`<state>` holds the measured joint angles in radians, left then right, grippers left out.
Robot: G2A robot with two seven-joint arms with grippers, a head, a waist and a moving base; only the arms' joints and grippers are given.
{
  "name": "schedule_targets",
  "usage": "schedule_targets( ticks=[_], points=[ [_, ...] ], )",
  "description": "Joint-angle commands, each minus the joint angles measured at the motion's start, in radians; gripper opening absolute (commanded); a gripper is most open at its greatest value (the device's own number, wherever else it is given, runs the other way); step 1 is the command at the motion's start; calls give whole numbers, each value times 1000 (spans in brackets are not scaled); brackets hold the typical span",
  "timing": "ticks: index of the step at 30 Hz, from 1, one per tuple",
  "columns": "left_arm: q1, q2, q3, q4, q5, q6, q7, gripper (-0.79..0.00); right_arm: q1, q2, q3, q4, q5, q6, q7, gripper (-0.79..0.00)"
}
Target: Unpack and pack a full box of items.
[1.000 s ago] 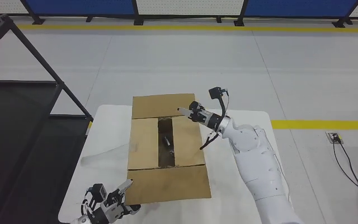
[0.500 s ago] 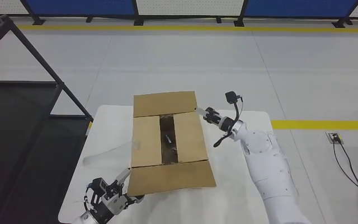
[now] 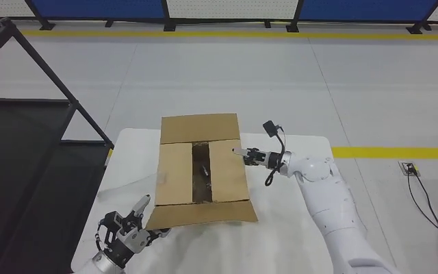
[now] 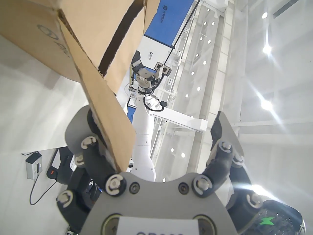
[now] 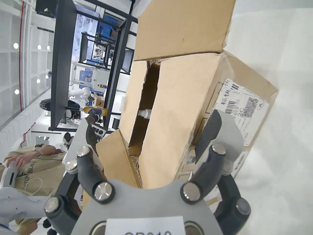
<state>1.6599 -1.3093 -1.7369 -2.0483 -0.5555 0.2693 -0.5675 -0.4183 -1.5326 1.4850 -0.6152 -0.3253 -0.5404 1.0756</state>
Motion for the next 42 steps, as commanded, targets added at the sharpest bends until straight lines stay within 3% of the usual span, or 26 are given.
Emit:
schedule_targets(
  ticks=[1,11,19,23,33,42],
  points=[
    [-4,2,-2,3,-4,0,6,0,7,1,-9,12,22,9,36,0],
    [-28,8,-13,26,-24,4,56,0,15,-1,-66,13,158,2,206,0],
    [-57,7,-14,36,-97,19,151,0,12,7,-120,-38,231,6,210,0],
    [-71,7,-7,38,-119,35,189,0,30,13,-124,-11,203,10,95,0],
    [-138,6,44,83,-120,57,292,0,68,13,-159,102,39,-24,-385,0],
    [-201,5,82,136,-107,73,383,0,114,-19,-217,246,15,-109,-580,0]
  ],
)
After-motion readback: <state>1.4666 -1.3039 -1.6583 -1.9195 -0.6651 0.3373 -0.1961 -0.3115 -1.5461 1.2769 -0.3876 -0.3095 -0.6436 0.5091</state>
